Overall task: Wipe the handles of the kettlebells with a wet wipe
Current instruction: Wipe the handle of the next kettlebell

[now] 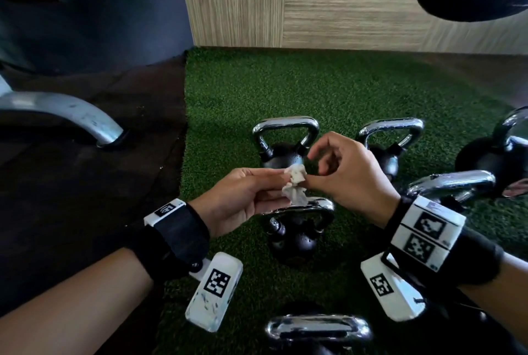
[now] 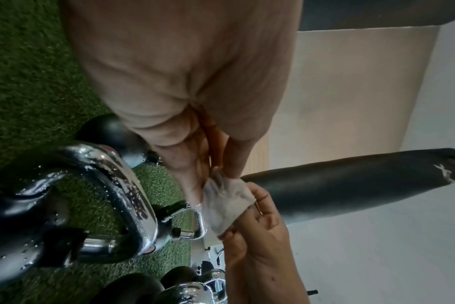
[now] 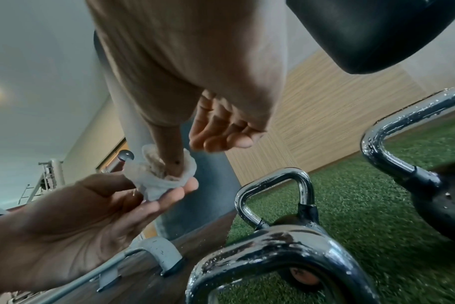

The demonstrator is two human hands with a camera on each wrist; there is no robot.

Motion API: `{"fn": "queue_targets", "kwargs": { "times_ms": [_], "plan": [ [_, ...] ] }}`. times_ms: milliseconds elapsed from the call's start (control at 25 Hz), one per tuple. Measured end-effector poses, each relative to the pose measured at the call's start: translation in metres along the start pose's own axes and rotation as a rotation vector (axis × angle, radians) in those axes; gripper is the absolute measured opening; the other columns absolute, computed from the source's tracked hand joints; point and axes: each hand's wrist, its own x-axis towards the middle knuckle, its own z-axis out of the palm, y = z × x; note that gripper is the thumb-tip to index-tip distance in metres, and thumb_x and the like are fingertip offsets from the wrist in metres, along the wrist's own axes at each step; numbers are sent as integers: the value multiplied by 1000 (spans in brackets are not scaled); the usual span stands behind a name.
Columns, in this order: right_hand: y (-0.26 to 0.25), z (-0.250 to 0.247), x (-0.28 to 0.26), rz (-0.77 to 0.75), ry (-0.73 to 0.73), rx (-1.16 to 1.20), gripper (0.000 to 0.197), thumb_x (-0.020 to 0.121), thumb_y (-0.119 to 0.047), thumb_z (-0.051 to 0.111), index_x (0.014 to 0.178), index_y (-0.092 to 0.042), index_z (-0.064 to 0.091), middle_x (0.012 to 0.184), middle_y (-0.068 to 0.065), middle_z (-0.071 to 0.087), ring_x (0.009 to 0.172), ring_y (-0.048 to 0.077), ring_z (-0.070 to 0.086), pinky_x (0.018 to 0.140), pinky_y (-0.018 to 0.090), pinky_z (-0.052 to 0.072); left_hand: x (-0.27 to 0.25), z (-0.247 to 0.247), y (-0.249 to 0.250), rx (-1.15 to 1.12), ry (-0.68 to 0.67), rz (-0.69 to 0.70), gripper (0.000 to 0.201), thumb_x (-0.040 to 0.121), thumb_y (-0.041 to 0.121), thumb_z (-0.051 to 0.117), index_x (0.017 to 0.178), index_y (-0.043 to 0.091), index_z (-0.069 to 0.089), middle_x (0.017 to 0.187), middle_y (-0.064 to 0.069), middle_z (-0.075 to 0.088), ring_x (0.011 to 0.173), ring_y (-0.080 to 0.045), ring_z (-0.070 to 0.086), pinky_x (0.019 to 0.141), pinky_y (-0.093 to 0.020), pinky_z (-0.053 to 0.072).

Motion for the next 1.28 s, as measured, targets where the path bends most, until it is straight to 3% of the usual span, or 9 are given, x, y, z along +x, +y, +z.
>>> {"fn": "queue_targets", "kwargs": {
  "times_ms": [120, 200, 320, 480, 600, 680, 880, 1040, 1280],
  "plan": [
    [25, 1, -7, 108, -4, 107, 37, 63, -42, 84, 91, -30, 63, 60, -10, 55, 52, 4, 45, 50, 19, 37, 6, -2, -8, 147, 79, 106, 30, 87, 6, 72, 117, -1, 72, 105, -12, 77, 89, -16, 75, 76, -24, 62],
    [56, 1, -13, 278, 29, 99, 33, 65, -33, 76, 95, -30, 64, 63, -9, 60, 55, 7, 49, 53, 25, 40, 10, -8, -18, 670, 180, 330, 27, 88, 18, 77, 114, 13, 77, 110, 1, 78, 104, -6, 72, 91, -19, 56],
    [104, 8, -20, 547, -35, -38, 37, 72, -8, 77, 103, -24, 64, 73, -2, 66, 63, 17, 57, 59, 30, 43, 12, -5, -28, 1209, 271, 638, 21, 87, 24, 76, 108, 25, 80, 107, 14, 77, 99, 9, 68, 89, -8, 51],
    [134, 41, -32, 643, -277, 204, 48, 69, -3, 88, 111, -18, 70, 79, 2, 71, 62, 12, 64, 56, 29, 53, 23, 7, -35, 1451, 192, 646, 19, 92, 24, 67, 105, 23, 81, 102, 5, 79, 97, -13, 74, 90, -31, 55],
    [147, 55, -37, 574, -204, 193, 42, 65, -13, 93, 102, -20, 77, 88, 2, 79, 78, 16, 73, 77, 34, 60, 29, 17, -36, 1575, 141, 596, 22, 97, 28, 60, 107, 25, 79, 104, 4, 78, 100, -18, 72, 89, -35, 55],
    [156, 59, -39, 549, -156, 232, 35, 64, -14, 94, 95, -23, 79, 87, 1, 80, 84, 18, 76, 80, 33, 61, 28, 19, -40, 1692, 151, 604, 24, 100, 29, 53, 107, 26, 75, 102, 5, 77, 94, -19, 69, 83, -37, 55],
    [164, 60, -47, 460, -176, 178, 53, 51, -48, 90, 101, -35, 78, 90, -9, 79, 91, 11, 75, 91, 38, 58, 9, -3, -60, 1584, 362, 793, 15, 93, 12, 63, 92, 21, 75, 91, 8, 77, 80, -13, 69, 76, -30, 52],
    [163, 56, -46, 480, -174, 173, 52, 50, -49, 91, 99, -35, 79, 89, -12, 79, 88, 9, 75, 92, 40, 59, 3, -14, -75, 1493, 435, 890, 17, 93, 16, 66, 104, 21, 79, 105, 11, 78, 86, -10, 73, 76, -27, 59],
    [159, 57, -47, 525, -159, 173, 52, 47, -52, 89, 96, -36, 79, 86, -11, 79, 84, 9, 76, 89, 40, 60, 1, -44, -87, 1030, 606, 679, 19, 90, 18, 75, 108, 17, 79, 104, 10, 77, 94, 12, 68, 82, -6, 53]
  ]
}}
